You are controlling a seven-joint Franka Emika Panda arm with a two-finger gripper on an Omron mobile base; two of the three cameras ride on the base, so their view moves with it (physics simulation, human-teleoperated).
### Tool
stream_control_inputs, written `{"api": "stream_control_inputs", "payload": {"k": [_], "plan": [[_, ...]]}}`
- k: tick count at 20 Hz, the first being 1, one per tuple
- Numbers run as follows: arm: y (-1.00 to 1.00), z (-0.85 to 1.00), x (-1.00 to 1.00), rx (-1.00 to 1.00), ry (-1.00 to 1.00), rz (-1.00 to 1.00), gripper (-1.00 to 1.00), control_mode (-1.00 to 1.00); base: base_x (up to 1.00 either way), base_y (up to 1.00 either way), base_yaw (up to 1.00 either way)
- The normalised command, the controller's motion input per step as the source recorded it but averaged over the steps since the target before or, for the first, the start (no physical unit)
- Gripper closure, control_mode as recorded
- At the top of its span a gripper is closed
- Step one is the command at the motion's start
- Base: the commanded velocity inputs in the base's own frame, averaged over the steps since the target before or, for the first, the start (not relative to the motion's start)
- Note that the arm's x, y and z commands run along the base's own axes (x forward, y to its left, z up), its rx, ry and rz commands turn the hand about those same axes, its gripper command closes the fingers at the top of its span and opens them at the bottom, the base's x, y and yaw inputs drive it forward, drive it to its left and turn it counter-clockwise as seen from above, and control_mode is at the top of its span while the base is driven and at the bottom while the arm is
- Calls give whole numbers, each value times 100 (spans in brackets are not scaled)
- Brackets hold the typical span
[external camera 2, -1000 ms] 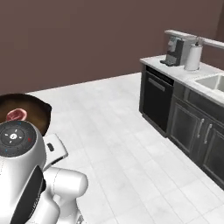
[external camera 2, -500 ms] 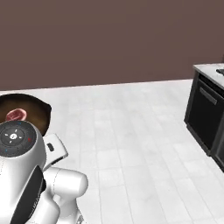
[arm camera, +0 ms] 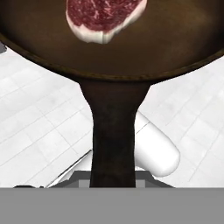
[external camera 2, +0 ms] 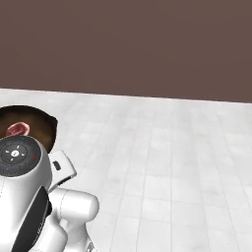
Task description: Pick up the pan with the steak in it and place it on the dining table. Then place the steak on the plate.
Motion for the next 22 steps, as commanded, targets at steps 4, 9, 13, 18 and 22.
{"api": "stream_control_inputs", "payload": {"k": [4,9,13,18,22], "plan": [[0,0,0,0,0,0,100,100,-8,0,50],[0,0,0,0,0,0,100,100,-15,0,47],[0,0,0,0,0,0,100,100,-15,0,46],[0,0,0,0,0,0,100,100,-14,-1,45],[0,0,0,0,0,0,100,100,-14,-2,42]]}}
